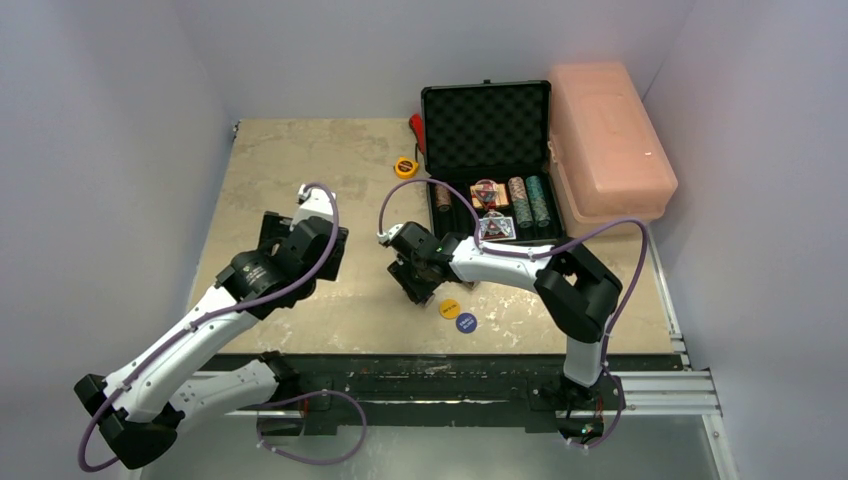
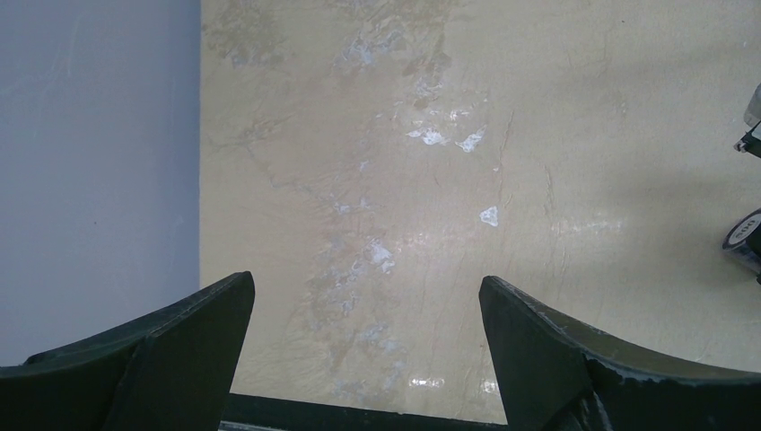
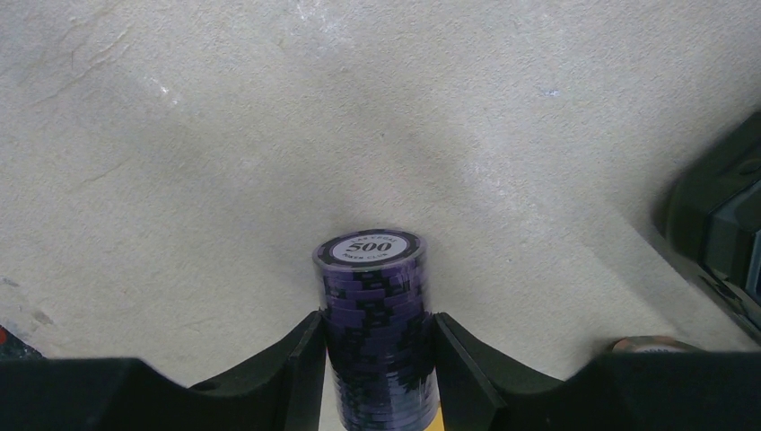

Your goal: Pack up texas hold em set

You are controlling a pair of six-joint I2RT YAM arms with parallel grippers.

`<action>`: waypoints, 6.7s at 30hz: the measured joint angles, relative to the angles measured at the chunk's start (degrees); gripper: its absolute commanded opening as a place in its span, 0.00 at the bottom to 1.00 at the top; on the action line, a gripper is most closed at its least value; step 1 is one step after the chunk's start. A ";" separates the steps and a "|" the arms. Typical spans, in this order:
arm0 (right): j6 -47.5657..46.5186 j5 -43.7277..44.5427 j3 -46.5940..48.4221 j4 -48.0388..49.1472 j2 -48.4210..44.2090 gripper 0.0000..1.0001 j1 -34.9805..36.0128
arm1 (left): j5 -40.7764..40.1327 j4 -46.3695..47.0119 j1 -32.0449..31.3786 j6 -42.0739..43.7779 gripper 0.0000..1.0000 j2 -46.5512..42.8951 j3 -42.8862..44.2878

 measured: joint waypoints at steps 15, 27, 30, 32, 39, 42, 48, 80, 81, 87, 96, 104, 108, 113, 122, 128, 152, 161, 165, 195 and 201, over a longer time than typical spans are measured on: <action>1.62 0.00 0.33 -1.01 -0.02 0.00 0.09 | 0.44 0.00 0.39 0.00 0.96 0.13 0.00; 4.44 0.48 0.96 -2.29 -2.25 0.00 0.09 | 1.14 -0.02 0.39 0.02 0.96 -0.15 0.00; 5.25 1.16 1.86 -2.86 -4.20 0.00 0.09 | 1.73 -0.02 0.39 0.04 0.96 -0.50 0.00; 5.68 2.29 2.62 -3.13 -5.70 0.00 0.09 | 1.92 -0.02 0.39 0.02 0.96 -0.72 0.00; 6.14 8.09 4.46 -4.35 -11.21 0.00 0.04 | 2.64 0.00 0.39 0.04 0.95 -1.11 0.00; 5.99 10.69 5.70 -5.46 -12.76 0.00 -0.37 | 3.04 0.00 0.39 0.04 0.95 -1.38 0.00; 5.22 14.21 8.76 -7.45 -14.12 0.00 -3.61 | 3.58 0.11 0.39 0.07 0.95 -1.90 0.00; 5.60 12.66 33.38 -13.62 -1.97 0.00 -19.98 | 5.33 0.81 0.39 0.63 0.95 -3.43 -0.17; 5.55 12.39 34.86 -13.88 -1.11 0.00 -20.24 | 5.35 0.83 0.39 0.63 0.95 -3.52 -0.17; 5.46 11.41 42.64 -15.72 4.20 0.00 -21.73 | 5.44 0.98 0.39 0.68 0.96 -4.09 -0.17; 5.44 8.63 52.72 -19.82 13.99 0.00 -24.55 | 5.99 1.18 0.39 1.09 0.96 -4.55 -0.20; 5.64 7.28 57.55 -22.62 19.89 0.00 -27.19 | 6.36 1.22 0.39 1.11 0.96 -5.07 -0.20; 6.34 6.75 57.53 -22.88 21.29 0.00 -28.20 | 6.45 1.22 0.39 1.11 0.96 -5.09 -0.20; 7.65 5.25 57.53 -22.77 22.67 0.00 -28.96 | 6.45 1.22 0.39 1.11 0.96 -5.09 -0.20; 9.92 3.78 55.89 -22.60 26.29 0.00 -29.33 | 6.47 1.25 0.39 1.14 0.96 -5.11 -0.26; 10.78 3.93 52.06 -22.53 26.32 0.00 -29.33 | 6.67 1.46 0.72 1.31 0.96 -5.16 -0.66; 10.99 4.35 51.36 -21.46 29.73 0.08 -30.51 | 7.50 1.68 1.16 1.57 0.96 -5.25 -0.94; 10.99 4.33 51.69 -21.55 29.83 0.25 -30.53 | 7.61 1.70 1.31 1.55 0.96 -5.25 -0.94; 10.99 4.26 51.84 -21.68 29.86 0.49 -30.58 | 7.72 1.70 1.51 1.57 0.96 -5.25 -0.94; 11.04 -0.81 29.16 -6.84 11.17 0.27 -30.97 | 8.02 2.08 1.64 1.57 0.96 -5.25 -0.94; 11.30 -1.75 23.54 -5.90 11.15 0.18 -30.95 | 8.17 2.08 1.84 1.57 0.96 -5.25 -0.94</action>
